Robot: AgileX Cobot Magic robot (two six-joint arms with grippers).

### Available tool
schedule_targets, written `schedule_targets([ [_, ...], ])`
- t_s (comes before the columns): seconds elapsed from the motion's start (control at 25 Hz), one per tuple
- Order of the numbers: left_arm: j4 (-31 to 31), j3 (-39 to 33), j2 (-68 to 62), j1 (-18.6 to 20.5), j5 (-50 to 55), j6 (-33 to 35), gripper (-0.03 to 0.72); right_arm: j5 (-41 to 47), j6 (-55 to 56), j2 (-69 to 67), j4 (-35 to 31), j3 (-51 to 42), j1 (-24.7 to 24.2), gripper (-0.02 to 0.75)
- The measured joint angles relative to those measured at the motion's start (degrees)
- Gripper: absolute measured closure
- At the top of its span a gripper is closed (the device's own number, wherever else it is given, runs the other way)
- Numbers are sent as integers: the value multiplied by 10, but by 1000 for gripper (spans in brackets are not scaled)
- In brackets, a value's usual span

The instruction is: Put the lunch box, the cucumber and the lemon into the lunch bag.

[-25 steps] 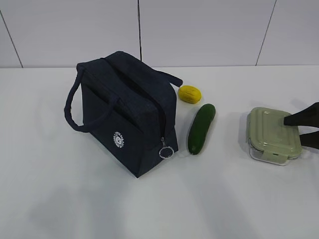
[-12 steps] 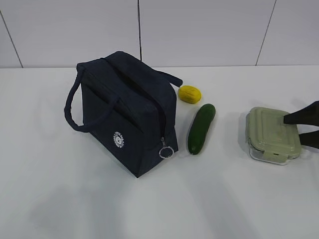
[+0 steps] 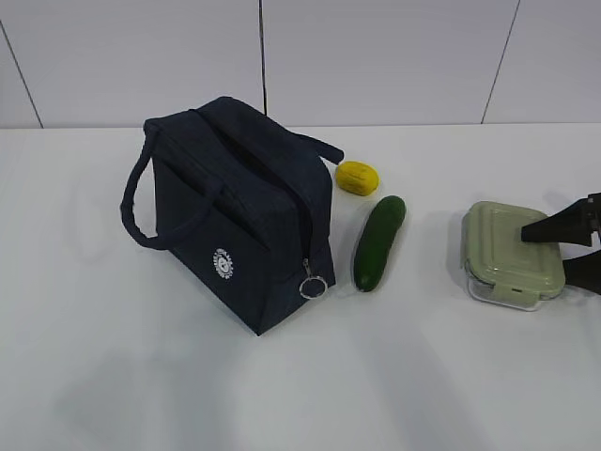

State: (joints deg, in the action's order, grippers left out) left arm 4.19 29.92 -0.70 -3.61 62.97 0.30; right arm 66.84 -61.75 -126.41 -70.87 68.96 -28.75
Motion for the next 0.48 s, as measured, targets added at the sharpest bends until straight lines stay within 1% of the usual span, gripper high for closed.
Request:
schedule_targets([
  [0.48,0,0,0,0,0,0,379,0,0,0,0,0,6,144],
])
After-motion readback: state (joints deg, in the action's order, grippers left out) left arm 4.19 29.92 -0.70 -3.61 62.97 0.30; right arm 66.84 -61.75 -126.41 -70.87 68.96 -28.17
